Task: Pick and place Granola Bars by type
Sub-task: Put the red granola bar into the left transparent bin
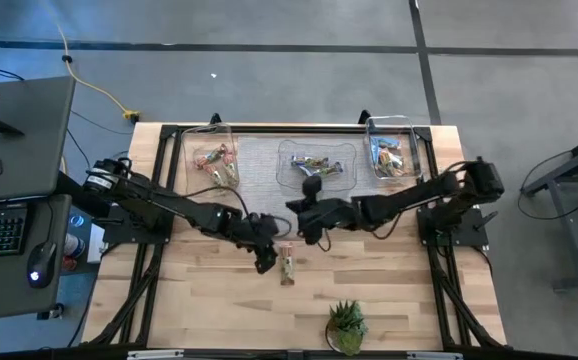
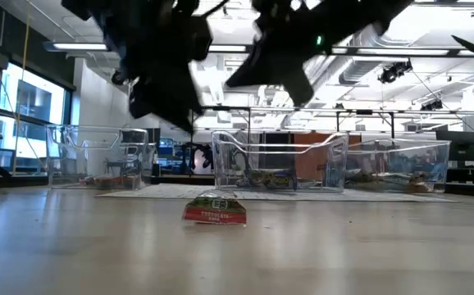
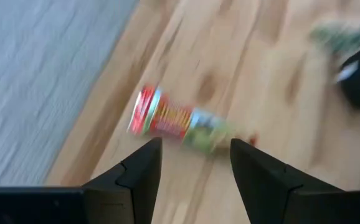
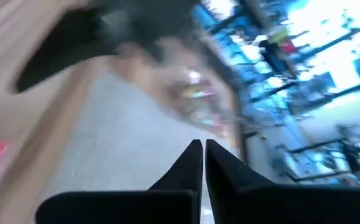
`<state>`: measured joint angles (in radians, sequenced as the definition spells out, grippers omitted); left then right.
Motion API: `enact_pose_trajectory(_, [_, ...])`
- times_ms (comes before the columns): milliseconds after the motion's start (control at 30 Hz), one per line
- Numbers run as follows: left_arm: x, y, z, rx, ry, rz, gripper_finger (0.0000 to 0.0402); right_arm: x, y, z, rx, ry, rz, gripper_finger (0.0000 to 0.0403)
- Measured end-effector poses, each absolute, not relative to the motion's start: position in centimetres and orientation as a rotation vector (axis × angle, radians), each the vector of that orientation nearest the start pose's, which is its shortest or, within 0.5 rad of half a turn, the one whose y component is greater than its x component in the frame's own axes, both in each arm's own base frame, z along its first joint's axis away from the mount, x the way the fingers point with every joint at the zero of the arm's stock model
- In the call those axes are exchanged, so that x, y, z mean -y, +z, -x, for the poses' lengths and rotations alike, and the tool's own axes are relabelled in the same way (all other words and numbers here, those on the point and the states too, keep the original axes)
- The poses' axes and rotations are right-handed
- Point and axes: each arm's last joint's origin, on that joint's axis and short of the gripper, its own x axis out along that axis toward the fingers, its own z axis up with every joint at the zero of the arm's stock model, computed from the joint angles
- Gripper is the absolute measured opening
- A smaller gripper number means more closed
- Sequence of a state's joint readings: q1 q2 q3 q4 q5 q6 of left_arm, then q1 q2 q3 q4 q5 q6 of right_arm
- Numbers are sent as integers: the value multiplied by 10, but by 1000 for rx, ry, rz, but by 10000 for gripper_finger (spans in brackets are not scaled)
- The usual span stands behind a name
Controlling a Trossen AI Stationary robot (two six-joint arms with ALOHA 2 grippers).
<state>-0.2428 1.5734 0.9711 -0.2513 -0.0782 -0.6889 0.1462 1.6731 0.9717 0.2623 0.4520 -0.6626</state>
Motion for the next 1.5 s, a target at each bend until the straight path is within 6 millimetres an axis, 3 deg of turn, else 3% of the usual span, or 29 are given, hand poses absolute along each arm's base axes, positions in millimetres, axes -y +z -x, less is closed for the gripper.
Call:
enact_pose_trajectory(133, [97, 194, -314, -865, 52, 410, 184, -40, 234, -341, -493, -196, 748, 1])
enact_pose_trajectory(233, [116, 186, -312, -854, -129, 89, 184, -42, 245, -331, -493, -182, 728, 2])
enact_pose_trajectory(333, [129, 183, -308, -810, -290, -346, 184, -43, 257, -327, -451, -176, 720, 1])
enact_pose_trajectory(400, [132, 181, -314, -747, -315, -575, 184, -43, 258, -326, -443, -162, 713, 2])
enact_pose_trajectory(467, [129, 178, -315, -741, -311, -691, 184, -44, 259, -325, -434, -144, 710, 2])
enact_pose_trajectory(667, [103, 172, -343, -690, -384, -595, 184, -41, 257, -324, -469, -145, 744, 3])
enact_pose_trajectory(900, [69, 180, -360, -797, -597, -536, 184, -38, 254, -323, -507, -152, 768, 2])
enact_pose_trajectory(1067, [67, 180, -378, -712, -713, -629, 184, -38, 253, -322, -518, -157, 728, 2])
enact_pose_trajectory(1300, [68, 155, -377, -824, -832, -693, 184, -38, 251, -321, -549, -161, 738, 2])
enact_pose_trajectory(1500, [68, 143, -380, -839, -831, -721, 184, -33, 251, -318, -598, -350, 756, 2])
